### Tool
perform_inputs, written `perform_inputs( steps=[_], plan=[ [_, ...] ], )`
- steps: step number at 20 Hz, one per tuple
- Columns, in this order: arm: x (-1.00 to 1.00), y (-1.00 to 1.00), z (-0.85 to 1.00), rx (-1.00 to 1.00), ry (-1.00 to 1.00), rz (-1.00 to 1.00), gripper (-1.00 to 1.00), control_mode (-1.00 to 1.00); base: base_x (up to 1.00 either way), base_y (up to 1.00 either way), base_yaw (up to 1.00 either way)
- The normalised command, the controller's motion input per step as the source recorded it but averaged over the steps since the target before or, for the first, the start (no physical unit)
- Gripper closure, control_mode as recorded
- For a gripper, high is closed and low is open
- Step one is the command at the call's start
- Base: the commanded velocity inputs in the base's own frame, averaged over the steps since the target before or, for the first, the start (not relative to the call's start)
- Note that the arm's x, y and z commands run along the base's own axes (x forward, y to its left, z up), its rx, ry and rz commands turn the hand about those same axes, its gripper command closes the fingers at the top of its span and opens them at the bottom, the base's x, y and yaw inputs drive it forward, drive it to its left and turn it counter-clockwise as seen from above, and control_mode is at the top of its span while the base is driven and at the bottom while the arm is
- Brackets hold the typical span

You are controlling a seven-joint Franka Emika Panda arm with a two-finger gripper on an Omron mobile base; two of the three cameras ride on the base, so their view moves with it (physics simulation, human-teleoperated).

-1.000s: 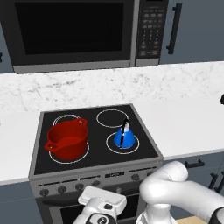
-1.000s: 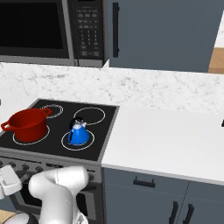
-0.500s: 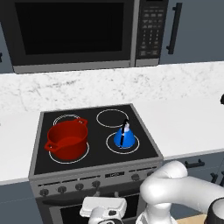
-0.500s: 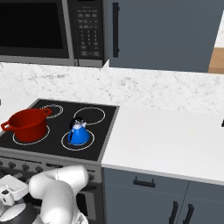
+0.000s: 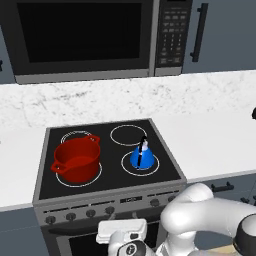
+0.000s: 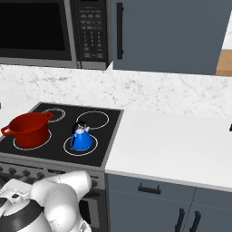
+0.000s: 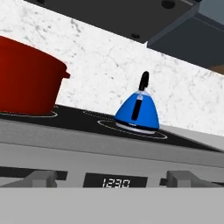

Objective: Pick the kettle from the counter and place it on a stove burner. Then turn the burner on.

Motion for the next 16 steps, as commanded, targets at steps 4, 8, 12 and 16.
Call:
perform_inputs(
  steps=[4,8,12,16],
  plan=[
    [0.10,0.02,-0.07,0.00,0.00,0.01,-1.00,-1.00,0.00,0.00,0.00],
    [0.20,0.12,-0.06,0.00,0.00,0.00,-1.00,-1.00,0.00,0.00,0.00],
    [0.22,0.10,-0.17,0.00,0.00,0.00,-1.00,-1.00,0.00,0.00,0.00],
    [0.02,0.02,-0.35,0.00,0.00,0.04,-1.00,-1.00,0.00,0.00,0.00]
  ],
)
